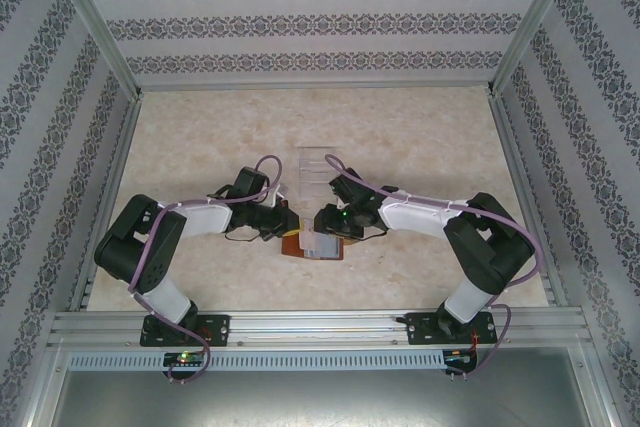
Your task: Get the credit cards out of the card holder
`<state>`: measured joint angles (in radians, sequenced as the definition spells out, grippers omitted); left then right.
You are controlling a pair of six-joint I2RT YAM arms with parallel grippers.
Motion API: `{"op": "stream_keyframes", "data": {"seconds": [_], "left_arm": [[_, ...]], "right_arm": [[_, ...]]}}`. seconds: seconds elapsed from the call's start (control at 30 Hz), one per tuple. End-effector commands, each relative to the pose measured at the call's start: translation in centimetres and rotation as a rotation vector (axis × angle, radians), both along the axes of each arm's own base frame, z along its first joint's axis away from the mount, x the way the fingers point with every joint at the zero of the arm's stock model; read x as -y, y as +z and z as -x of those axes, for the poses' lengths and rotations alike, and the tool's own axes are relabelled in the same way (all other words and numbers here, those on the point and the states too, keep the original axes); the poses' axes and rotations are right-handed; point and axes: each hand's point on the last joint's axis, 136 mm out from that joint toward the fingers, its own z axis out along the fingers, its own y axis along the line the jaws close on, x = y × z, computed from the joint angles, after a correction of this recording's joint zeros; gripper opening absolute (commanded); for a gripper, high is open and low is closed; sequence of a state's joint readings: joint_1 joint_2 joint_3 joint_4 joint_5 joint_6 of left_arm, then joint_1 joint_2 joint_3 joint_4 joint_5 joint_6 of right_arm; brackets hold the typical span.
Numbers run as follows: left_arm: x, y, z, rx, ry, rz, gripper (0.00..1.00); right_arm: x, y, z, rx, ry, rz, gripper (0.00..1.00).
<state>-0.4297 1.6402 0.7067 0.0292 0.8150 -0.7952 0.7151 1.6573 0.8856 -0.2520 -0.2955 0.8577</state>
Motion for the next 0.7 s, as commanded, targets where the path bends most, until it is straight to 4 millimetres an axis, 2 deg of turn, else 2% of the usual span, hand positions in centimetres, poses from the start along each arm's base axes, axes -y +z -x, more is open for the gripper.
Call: {"op": "stream_keyframes", "data": {"seconds": [0.0,0.2,0.4,0.53,0.67], "left_arm": [[-1.6,0.4,0.4,0.027,-0.060,-0.124,0.00],[-3.4,2.3,0.5,0.081,-0.182,-0.285,0.00],[-4.1,4.2,-0.5,0.155,-0.305,-0.383,0.00],[-3.6,5.9,-1.8,0.286,-0.427,-0.384,0.00],[-3.3,7.5,-3.5,0.431,-0.575,-0.415,0.00]], "right_arm": [[2.5,-1.4,0.2,-0.014,-0.004,0.133,0.50],[1.4,-0.4,0.0,0.000,0.019,0.072,0.50],[1.3,3.0,-1.2,0.081,0.004,0.009,0.50],[2.9,4.8,-2.4,0.122,-0.025,0.004,0.50],[5.4,5.6,-3.4,0.140,-0.066,0.015,0.50]]}}
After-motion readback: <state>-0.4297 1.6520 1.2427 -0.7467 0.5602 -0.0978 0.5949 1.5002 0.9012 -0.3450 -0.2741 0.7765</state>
